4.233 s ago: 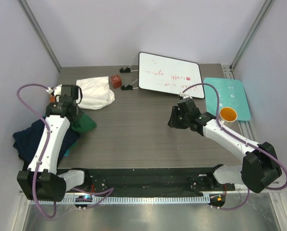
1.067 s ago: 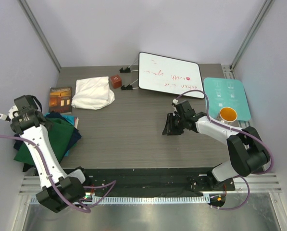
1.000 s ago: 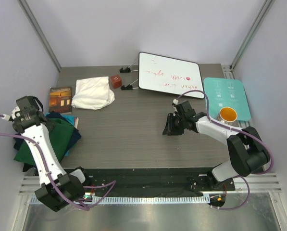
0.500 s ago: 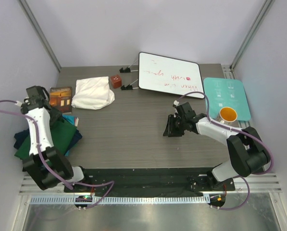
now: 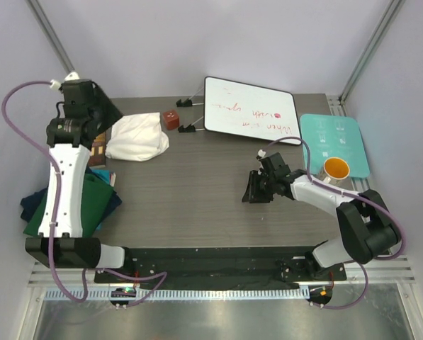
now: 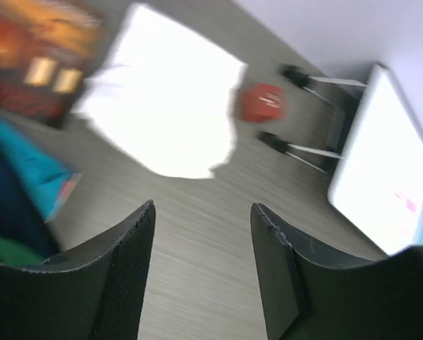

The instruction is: Fold and stack the t-shirts

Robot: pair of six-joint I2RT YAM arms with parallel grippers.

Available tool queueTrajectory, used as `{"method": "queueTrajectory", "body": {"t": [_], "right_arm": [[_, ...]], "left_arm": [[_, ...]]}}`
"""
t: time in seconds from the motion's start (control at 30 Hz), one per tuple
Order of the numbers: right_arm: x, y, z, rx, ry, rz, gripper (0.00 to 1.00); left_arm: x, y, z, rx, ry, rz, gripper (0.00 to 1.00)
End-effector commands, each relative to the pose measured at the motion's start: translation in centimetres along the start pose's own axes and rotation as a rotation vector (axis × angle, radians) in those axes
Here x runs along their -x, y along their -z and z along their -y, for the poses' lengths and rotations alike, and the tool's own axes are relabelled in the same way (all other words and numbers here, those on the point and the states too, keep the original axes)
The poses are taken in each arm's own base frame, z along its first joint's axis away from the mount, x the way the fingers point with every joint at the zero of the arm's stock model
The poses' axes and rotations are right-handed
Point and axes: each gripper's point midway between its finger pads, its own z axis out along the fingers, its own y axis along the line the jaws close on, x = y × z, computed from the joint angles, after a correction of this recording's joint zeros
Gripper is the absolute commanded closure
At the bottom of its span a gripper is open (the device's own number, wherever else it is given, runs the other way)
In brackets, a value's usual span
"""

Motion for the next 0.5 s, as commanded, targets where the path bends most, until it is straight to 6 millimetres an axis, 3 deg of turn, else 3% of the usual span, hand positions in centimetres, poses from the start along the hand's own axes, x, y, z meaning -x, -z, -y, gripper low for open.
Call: {"method": "queueTrajectory", "body": {"t": [0.0, 0.13, 0.23, 0.4, 0.47], "right_arm": [[0.9, 0.8, -0.2, 0.004, -0.002, 0.061, 0.61], [0.8, 0.9, 0.6, -0.029, 0.005, 0.070, 0.61], [0.3, 0.8, 1.0, -0.044, 0.004, 0.053, 0.61], [-0.3, 1.1, 1.9, -0.073, 0.006, 0.063, 0.61], [-0.4, 1.2, 2.2, -0.079, 0.006, 0.068, 0.61]], "left_arm": [[-3.6, 1.5, 7.6, -0.235, -0.115, -0.092, 0.44], [-12.2, 0.9, 10.1, -0.294, -0.262, -0.214, 0.39], [-17.7, 0.6, 10.4, -0.337, -0.297, -0.294, 0.37], [-25.2, -0.4, 8.0, -0.325, -0.338, -0.409, 0.37], [-26.7, -0.3, 7.5, -0.323, -0.349, -0.429, 0.37]]}}
